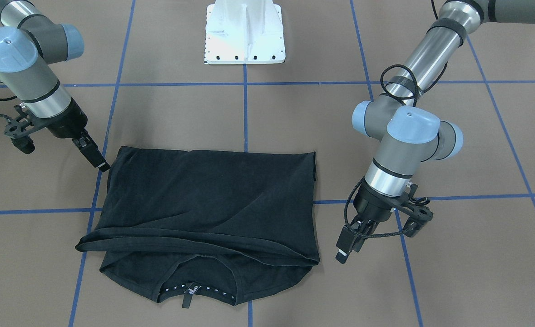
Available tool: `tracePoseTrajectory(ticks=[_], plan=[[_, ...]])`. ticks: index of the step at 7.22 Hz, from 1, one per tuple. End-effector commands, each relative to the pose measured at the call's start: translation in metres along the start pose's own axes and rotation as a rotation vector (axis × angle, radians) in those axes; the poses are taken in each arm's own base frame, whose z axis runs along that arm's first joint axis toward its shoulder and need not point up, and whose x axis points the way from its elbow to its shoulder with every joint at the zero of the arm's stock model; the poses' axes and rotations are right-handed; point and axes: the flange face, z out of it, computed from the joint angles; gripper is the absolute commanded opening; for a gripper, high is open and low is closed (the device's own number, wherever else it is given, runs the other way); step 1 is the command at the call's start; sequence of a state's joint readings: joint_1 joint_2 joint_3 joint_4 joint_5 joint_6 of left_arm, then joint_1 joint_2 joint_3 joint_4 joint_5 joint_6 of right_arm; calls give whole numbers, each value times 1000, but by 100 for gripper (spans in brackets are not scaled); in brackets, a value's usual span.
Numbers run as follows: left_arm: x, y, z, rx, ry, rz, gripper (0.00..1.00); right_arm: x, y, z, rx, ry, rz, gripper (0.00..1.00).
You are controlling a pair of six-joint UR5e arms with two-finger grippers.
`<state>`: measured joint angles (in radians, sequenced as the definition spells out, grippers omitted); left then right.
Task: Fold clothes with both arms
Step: 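Move the right gripper to the folded shirt's side edge nearest it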
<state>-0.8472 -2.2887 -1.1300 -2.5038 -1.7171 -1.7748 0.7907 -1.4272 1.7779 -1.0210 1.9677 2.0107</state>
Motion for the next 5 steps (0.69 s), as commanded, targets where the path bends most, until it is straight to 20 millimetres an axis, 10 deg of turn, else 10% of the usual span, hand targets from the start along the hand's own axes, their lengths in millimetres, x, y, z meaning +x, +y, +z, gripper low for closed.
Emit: tracePoseTrajectory(ticks=[1,5], plan=[[1,1,0,1,-3,0,69,14,-2,26,-44,-47,57,91],[2,1,-2,1,-4,0,69,7,23,55,-41,-44,45,70]])
